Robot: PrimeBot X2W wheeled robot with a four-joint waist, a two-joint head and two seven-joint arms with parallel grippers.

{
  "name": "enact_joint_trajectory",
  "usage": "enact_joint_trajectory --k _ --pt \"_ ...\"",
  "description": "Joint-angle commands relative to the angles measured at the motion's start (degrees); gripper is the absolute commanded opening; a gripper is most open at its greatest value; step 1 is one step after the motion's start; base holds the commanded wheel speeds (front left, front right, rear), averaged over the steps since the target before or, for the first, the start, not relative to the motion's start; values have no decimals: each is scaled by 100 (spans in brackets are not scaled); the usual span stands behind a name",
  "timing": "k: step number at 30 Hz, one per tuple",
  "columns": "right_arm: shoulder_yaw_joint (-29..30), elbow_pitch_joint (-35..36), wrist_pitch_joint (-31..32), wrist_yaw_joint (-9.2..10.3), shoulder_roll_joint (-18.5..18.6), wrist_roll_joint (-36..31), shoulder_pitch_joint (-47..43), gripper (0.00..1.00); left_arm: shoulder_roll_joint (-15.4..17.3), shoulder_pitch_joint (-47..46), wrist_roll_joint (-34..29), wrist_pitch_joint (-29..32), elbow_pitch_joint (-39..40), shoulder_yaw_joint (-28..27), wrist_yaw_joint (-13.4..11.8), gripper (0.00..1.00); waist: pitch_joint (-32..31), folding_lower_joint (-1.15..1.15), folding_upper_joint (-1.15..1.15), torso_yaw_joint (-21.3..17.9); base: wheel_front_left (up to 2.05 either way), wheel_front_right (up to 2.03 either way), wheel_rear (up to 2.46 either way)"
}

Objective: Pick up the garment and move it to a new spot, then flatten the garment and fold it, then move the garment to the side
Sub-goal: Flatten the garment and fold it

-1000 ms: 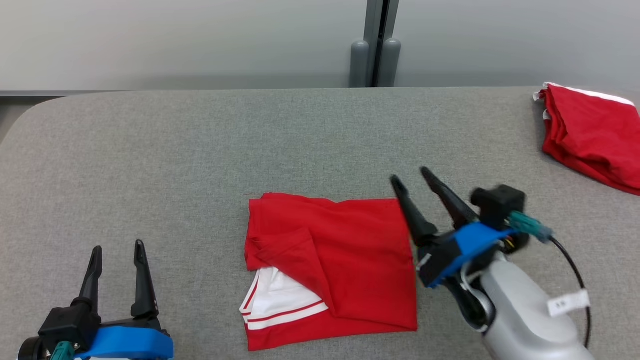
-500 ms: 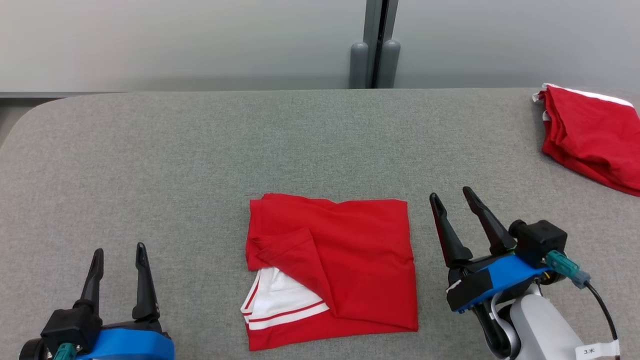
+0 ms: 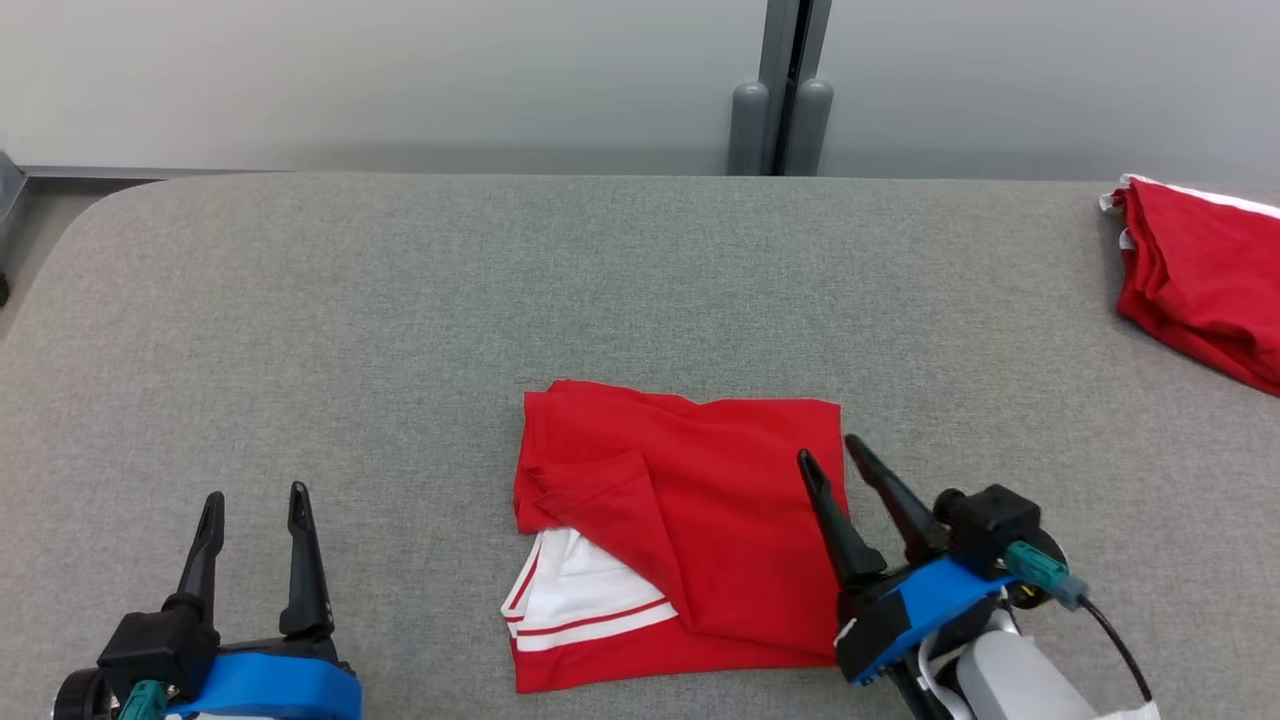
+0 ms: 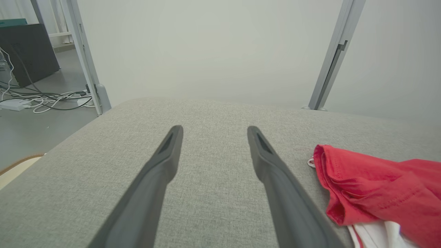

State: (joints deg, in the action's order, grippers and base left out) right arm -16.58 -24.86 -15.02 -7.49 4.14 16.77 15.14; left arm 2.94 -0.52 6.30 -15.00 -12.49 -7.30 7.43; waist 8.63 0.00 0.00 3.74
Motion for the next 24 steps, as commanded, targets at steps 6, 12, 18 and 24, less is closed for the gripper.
enact_joint_trajectory --k 6,12,18,24 --pt "-704 -721 -19 -1 -42 94 636 0 -8 -152 18 -24 2 68 10 100 124 0 0 173 0 0 0" --pt "-1252 -1453 -19 -1 -80 181 1066 0 -8 -252 46 -24 -24 151 10 100 230 0 0 329 0 0 0" --pt "-1972 -1819 -19 -1 -121 577 1258 0 -9 -293 69 -24 -40 188 10 100 315 0 0 413 0 0 0" --pt "-3101 -1456 -20 -1 -111 1194 1118 0 -8 -353 79 -24 -72 200 10 100 349 0 0 447 0 0 0"
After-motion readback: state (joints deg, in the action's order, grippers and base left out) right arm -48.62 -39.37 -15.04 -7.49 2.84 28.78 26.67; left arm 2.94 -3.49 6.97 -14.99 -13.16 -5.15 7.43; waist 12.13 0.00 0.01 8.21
